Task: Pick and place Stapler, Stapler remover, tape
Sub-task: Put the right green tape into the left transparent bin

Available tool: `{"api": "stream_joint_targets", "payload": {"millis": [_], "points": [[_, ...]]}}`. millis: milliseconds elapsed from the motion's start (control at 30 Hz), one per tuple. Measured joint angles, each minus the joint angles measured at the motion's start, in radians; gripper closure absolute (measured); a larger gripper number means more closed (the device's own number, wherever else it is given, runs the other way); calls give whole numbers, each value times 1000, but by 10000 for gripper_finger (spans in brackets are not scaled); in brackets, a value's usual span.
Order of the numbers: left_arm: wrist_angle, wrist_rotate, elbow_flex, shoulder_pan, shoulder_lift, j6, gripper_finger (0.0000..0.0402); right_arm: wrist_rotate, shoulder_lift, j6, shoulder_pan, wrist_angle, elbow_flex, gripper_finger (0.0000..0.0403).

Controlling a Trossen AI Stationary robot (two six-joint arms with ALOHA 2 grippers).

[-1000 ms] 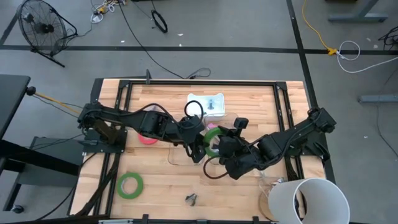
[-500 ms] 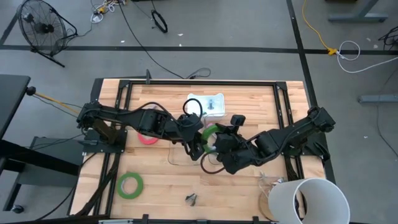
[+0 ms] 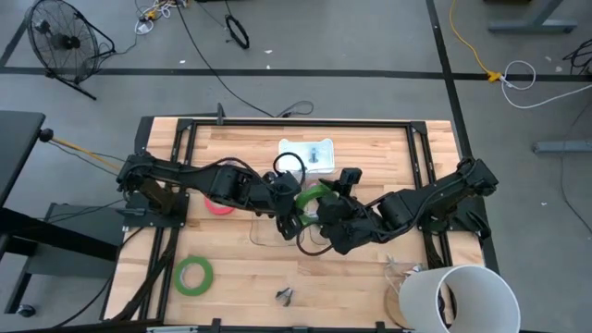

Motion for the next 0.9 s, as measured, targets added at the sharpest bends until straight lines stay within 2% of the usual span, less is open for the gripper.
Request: {"api": "stream_joint_targets", "payload": {"millis": [100,333,433,500,600,767,900], "points": [[-36,-7,0,0,-1,-18,293,-1,-4,-4,-2,-6,0,205],[-113,15,-1,4,0,-29,295,-116,-9,-4,-5,-20,0,222],[-295,51,-14,12,7,-57,295,-42,-32,-20,-4,-78,8,233],[-346,46,-14,15,14,-97,295,45,-50,30,-5,-144,10,242],[-487,0,-15,18,-4,-144,296,57,-86,126,-5,-224,5,256],[-456,-8,-16,25,-9,-131,296,34,-190,205,-4,-255,6,276],[-433,6,-14,40,-6,-102,296,-50,-259,224,-3,-261,4,287]]}}
